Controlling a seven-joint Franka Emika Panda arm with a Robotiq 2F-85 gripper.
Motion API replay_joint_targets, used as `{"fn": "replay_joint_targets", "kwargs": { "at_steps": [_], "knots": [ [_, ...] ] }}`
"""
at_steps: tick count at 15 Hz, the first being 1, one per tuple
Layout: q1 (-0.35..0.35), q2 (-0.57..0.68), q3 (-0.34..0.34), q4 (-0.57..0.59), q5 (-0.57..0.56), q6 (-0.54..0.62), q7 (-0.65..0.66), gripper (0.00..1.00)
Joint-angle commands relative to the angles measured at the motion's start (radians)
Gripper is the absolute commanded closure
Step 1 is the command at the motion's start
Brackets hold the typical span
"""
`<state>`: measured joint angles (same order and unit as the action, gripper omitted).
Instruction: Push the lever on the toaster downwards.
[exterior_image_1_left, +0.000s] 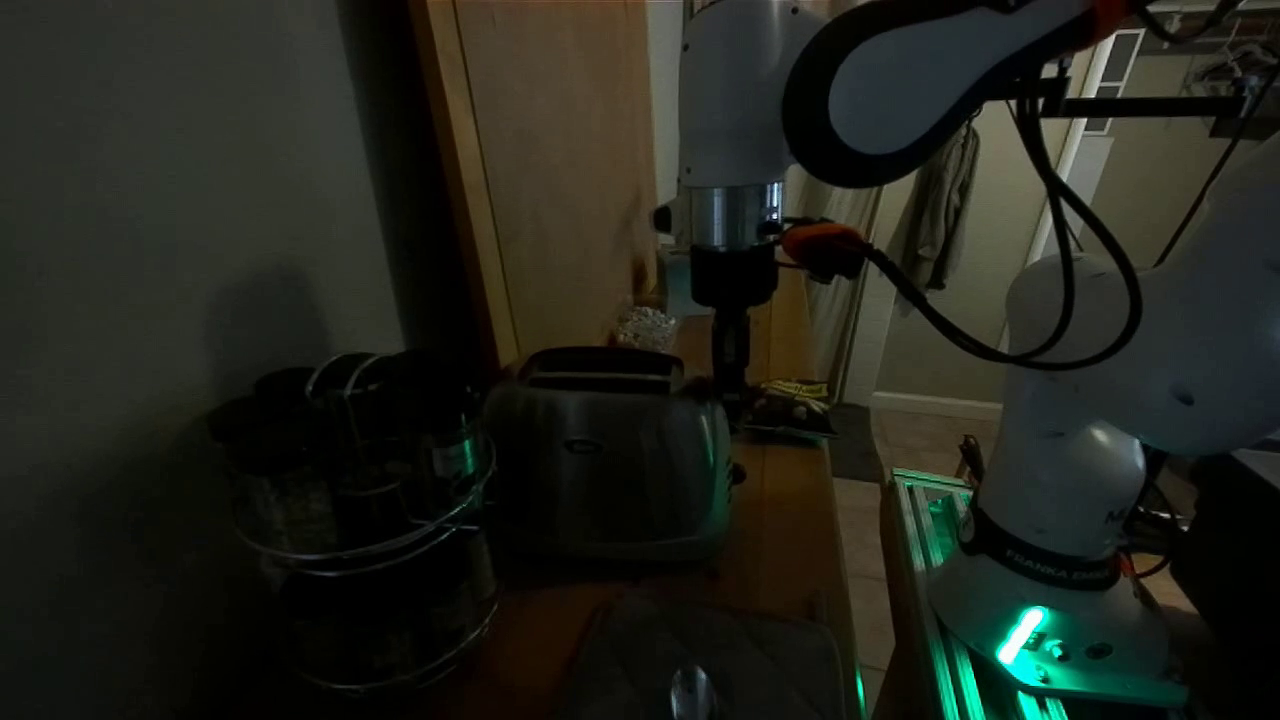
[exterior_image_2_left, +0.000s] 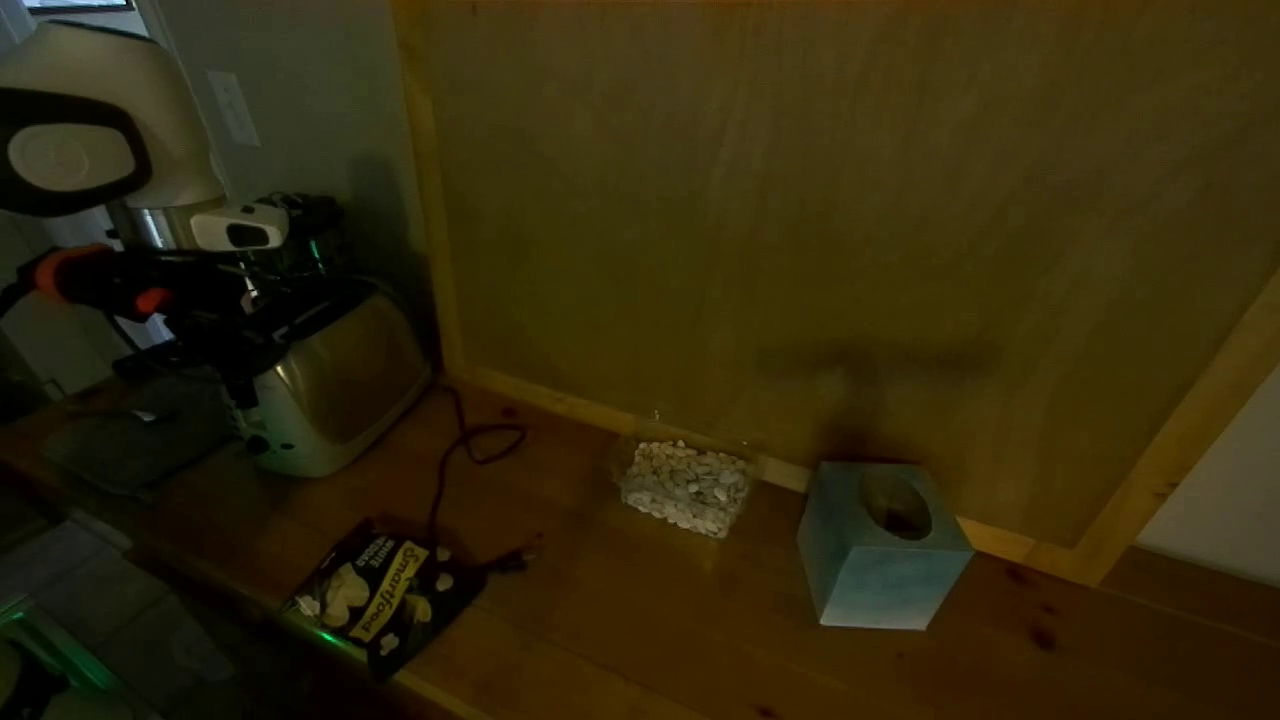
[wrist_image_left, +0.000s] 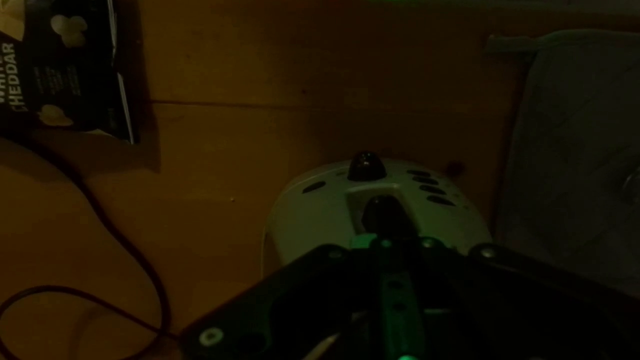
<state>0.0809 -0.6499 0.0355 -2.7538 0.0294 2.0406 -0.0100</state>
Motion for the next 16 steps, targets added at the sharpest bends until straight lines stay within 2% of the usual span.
{"fn": "replay_joint_targets", "kwargs": {
  "at_steps": [1,16],
  "knots": [
    [-0.014,0.102,-0.007,0.002,0.006,0.154,-0.004,0.99],
    [-0.009,0.177,-0.063,0.002,0.038,0.207,-0.069,0.99]
  ]
}}
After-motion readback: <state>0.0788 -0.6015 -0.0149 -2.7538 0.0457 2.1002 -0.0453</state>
